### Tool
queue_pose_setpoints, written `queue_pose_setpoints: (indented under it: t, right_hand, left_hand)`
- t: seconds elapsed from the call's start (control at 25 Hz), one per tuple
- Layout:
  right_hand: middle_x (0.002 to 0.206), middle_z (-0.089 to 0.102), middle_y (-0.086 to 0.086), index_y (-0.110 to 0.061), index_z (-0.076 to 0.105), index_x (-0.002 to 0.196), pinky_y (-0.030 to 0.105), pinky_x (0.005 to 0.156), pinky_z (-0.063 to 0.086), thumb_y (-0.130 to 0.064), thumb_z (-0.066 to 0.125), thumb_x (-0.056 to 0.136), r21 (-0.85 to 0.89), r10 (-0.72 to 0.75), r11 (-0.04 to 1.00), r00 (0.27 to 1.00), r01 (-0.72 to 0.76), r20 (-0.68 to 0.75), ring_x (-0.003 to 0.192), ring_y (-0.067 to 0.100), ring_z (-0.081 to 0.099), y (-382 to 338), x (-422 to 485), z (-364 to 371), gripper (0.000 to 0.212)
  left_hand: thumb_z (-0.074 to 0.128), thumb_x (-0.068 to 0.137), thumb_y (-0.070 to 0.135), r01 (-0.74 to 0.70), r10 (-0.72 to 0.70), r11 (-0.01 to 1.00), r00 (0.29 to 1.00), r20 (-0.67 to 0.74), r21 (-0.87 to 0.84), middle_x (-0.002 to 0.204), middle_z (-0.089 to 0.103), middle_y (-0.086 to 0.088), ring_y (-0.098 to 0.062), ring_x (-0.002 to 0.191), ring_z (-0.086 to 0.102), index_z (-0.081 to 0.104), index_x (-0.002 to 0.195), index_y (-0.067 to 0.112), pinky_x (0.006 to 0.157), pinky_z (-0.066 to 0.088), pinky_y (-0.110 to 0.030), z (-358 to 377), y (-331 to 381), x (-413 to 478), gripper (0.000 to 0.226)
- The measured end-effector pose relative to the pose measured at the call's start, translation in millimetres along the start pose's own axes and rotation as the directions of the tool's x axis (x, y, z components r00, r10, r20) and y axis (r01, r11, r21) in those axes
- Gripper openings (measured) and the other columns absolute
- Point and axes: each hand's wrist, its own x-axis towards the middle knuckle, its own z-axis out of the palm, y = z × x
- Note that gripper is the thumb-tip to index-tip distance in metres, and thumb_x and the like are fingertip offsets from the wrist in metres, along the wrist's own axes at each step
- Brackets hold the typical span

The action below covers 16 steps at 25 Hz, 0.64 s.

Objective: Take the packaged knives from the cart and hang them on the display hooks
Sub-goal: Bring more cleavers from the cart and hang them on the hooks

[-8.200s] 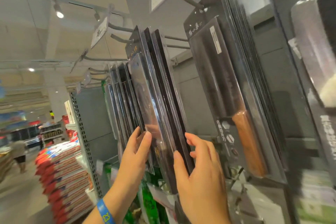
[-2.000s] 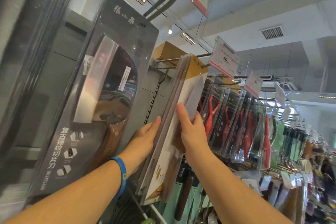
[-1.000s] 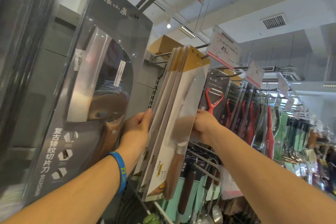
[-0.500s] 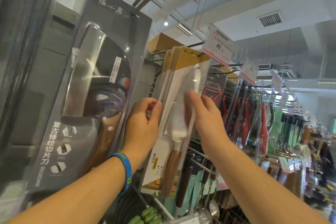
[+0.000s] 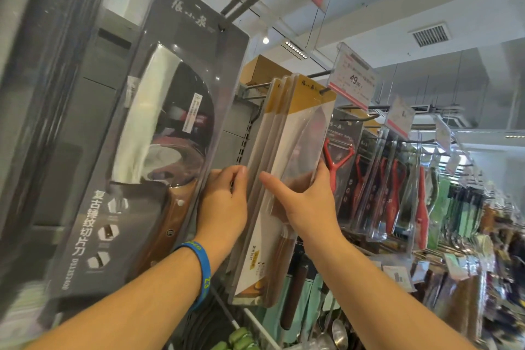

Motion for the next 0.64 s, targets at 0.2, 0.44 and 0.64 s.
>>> queue_pose_setpoints:
  t: [0.2,0.44,0.64]
  right_hand:
    - [0.093,0.066,0.006,-0.026,0.043,0.137,0.027,0.064,0.058,-0.057,0.089,0.066,0.018,0.006,1.0,1.0,-0.005,-0.019,0.078,0.014,0.069,-0.1,-0.1,6.9,0.09]
    - [0.116,0.065,0.015,-0.019,0.036,0.147,0.049,0.087,0.059,-0.059,0.088,0.066,0.003,0.019,1.0,1.0,-0.019,-0.025,0.105,0.032,0.067,2.9,0.9,8.8,0.105]
    - [0.128,0.061,0.002,-0.03,0.03,0.153,0.046,0.098,0.056,-0.058,0.087,0.067,0.0,-0.014,1.0,0.999,0.014,-0.031,0.118,0.023,0.061,0.4,-1.3,9.3,0.107]
  left_hand:
    - [0.058,0.097,0.038,-0.068,0.066,0.996,0.997,0.029,0.06,0.107,0.05,0.005,-0.009,0.082,0.053,0.068,0.11,0.027,0.068,0.035,-0.008,-0.5,-3.3,3.4,0.02]
    - [0.063,0.095,0.033,-0.035,0.033,0.999,0.997,0.076,0.035,0.121,0.047,0.008,-0.008,0.1,0.054,0.066,0.087,0.027,0.076,0.036,-0.007,0.1,-2.6,3.8,0.01]
    - [0.056,0.099,0.029,-0.018,0.016,0.998,1.0,0.023,0.059,0.124,0.061,0.003,-0.011,0.105,0.057,0.074,0.094,0.013,0.092,0.042,-0.023,4.6,-3.0,9.5,0.024]
